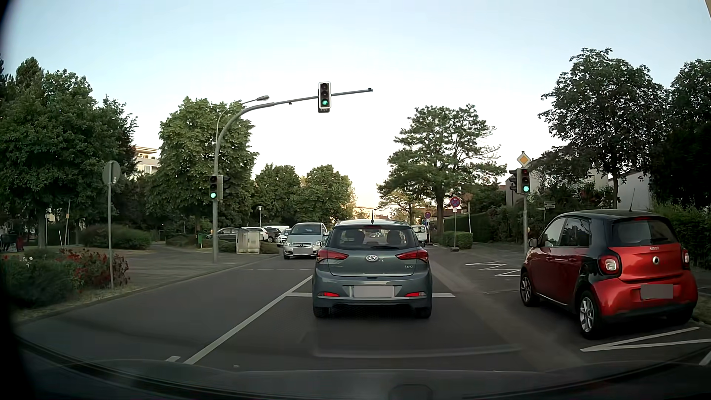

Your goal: Follow the waypoints while adhering to traffic rules and regulations

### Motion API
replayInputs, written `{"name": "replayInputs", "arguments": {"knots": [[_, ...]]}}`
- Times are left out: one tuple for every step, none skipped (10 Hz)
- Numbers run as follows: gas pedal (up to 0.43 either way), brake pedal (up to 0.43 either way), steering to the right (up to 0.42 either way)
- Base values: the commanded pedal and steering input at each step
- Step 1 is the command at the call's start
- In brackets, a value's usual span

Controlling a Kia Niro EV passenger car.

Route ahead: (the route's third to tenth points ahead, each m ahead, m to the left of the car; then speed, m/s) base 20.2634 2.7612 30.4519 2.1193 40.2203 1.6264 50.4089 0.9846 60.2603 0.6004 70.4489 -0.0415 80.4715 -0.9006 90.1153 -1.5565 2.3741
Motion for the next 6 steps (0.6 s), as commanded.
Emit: {"name": "replayInputs", "arguments": {"knots": [[0.067, 0.03, -0.003], [0.098, 0.03, -0.003], [0.11, 0.03, -0.003], [0.13, 0.03, -0.003], [0.138, 0.03, -0.003], [0.138, 0.03, -0.003]]}}
